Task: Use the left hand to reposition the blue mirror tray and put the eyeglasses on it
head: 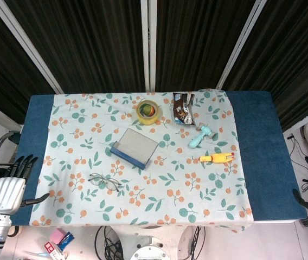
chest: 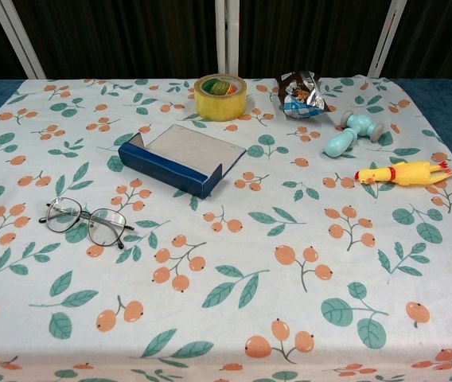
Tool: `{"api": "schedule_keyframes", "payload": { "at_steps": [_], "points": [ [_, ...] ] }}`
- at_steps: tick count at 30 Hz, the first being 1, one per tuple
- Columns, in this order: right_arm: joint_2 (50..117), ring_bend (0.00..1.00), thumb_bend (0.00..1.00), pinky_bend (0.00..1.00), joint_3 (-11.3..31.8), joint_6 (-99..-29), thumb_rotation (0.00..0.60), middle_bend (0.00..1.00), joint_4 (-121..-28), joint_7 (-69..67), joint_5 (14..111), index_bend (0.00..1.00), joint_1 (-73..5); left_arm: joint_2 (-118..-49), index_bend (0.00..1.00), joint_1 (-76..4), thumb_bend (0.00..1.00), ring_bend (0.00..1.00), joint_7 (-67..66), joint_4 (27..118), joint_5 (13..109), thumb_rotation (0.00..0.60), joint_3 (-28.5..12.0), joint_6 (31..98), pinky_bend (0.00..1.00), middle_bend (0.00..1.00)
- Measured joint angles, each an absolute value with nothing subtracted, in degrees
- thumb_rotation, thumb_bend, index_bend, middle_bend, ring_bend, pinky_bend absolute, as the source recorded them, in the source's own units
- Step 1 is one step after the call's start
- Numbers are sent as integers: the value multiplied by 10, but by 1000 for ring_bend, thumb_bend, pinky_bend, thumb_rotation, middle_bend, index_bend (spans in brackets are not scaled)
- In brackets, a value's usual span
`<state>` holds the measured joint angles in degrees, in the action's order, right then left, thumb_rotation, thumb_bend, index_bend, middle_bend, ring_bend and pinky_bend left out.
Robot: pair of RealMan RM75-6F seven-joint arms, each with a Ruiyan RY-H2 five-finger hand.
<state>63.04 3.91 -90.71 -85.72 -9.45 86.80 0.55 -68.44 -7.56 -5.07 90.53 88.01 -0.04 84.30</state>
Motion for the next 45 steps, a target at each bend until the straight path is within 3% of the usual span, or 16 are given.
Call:
{"api": "schedule_keyframes", "payload": {
  "at_steps": [11,30,41,45],
  "points": [
    [625,0,181,0,40,-906,600,0,-873,-82,867,0,6,-688,55,-84,63,46,-50,908,898,436,1,835,178,39],
    [614,0,182,0,50,-895,600,0,-871,-93,854,0,0,-722,52,-156,94,47,-74,931,925,475,-13,761,179,44],
    [616,0,183,0,49,-900,600,0,-857,-116,857,0,4,-747,52,-234,102,47,-104,965,940,506,-31,677,179,55],
    [613,0,182,0,49,-905,600,0,-856,-124,857,0,8,-772,52,-273,187,47,-109,970,937,520,-44,637,178,66]
  ]
}}
